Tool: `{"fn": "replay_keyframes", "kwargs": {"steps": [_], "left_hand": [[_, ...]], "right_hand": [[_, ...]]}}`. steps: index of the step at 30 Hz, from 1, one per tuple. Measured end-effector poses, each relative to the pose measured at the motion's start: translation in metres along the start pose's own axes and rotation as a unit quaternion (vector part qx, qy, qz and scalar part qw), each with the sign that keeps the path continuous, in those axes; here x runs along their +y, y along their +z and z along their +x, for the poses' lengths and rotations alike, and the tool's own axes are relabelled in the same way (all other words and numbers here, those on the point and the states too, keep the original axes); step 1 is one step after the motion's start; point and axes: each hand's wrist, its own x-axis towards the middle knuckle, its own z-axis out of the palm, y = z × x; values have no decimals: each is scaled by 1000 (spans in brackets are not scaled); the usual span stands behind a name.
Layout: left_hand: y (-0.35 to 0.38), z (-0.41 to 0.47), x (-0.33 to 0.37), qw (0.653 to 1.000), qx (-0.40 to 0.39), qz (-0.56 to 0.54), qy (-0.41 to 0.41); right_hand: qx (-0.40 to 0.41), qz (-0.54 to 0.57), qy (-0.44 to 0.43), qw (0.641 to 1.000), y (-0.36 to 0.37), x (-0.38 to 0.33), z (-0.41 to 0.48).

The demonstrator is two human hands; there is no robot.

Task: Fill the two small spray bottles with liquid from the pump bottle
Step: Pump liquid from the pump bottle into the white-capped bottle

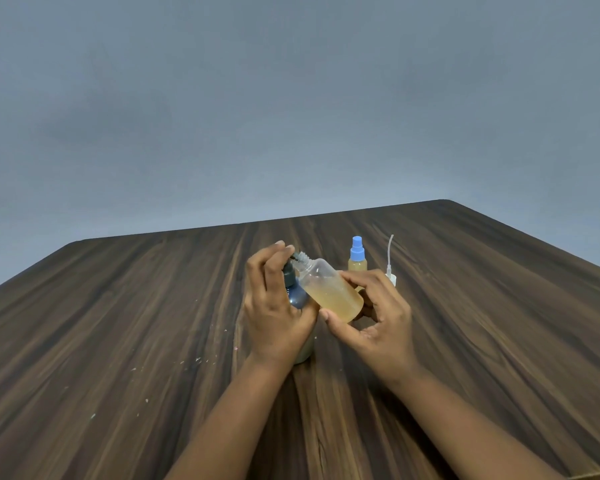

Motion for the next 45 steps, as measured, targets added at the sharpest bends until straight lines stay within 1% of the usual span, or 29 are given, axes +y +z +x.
{"fn": "replay_keyframes", "kwargs": {"steps": [4, 14, 19, 32, 45], "left_hand": [[0, 1, -1, 1000, -1, 4, 10], [1, 2, 0, 1000, -8, -4, -3], [0, 0, -2, 1000, -10, 8, 14], [0, 2, -3, 1000, -6, -21, 4], [-3, 0, 1, 1000, -6, 0, 4]], "right_hand": [[-6, 2, 3, 1000, 0, 0, 0], [-4, -3, 7, 1000, 0, 0, 0], [-2, 2, 8, 1000, 0, 1, 0], [1, 8, 5, 1000, 0, 0, 0], [-6, 2, 2, 1000, 0, -1, 0]]}}
